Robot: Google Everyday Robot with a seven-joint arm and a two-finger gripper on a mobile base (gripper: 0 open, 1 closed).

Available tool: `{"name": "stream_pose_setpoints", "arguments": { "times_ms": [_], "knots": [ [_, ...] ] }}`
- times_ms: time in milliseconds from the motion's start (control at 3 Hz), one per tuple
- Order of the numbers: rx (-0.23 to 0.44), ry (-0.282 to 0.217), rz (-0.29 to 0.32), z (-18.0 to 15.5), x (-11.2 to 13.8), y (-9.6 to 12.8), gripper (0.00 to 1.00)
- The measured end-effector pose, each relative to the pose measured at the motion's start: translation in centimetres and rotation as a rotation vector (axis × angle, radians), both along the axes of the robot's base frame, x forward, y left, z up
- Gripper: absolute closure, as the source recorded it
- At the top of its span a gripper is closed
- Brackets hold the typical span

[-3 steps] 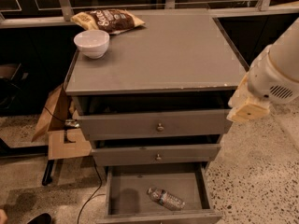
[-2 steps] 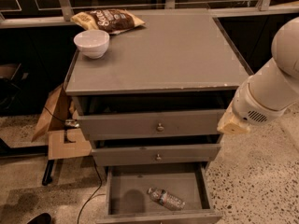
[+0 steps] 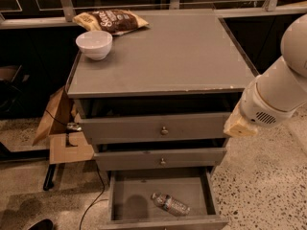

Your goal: Pick water bottle from bottom drawer and place on counter

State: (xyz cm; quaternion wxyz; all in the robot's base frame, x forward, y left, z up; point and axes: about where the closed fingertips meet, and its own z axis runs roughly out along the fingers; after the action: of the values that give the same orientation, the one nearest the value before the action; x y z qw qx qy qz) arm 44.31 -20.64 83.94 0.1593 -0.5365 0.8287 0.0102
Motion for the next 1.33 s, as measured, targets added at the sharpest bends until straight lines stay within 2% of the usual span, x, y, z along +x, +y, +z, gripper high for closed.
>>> {"name": "stream_pose_setpoints", "arguments": {
  "times_ms": [333, 667, 1000, 1333],
  "knots": [
    [-0.003, -0.018, 0.009, -2.3, 0.0, -0.3, 1.0],
    [0.033, -0.01, -0.009, -8.9, -0.2, -0.5, 1.0],
    [0.098, 0.017, -0.062, -18.9, -0.1, 0.0, 1.0],
    [0.16, 0.053, -0.134, -27.0, 0.2, 0.4, 1.0]
  ]
}}
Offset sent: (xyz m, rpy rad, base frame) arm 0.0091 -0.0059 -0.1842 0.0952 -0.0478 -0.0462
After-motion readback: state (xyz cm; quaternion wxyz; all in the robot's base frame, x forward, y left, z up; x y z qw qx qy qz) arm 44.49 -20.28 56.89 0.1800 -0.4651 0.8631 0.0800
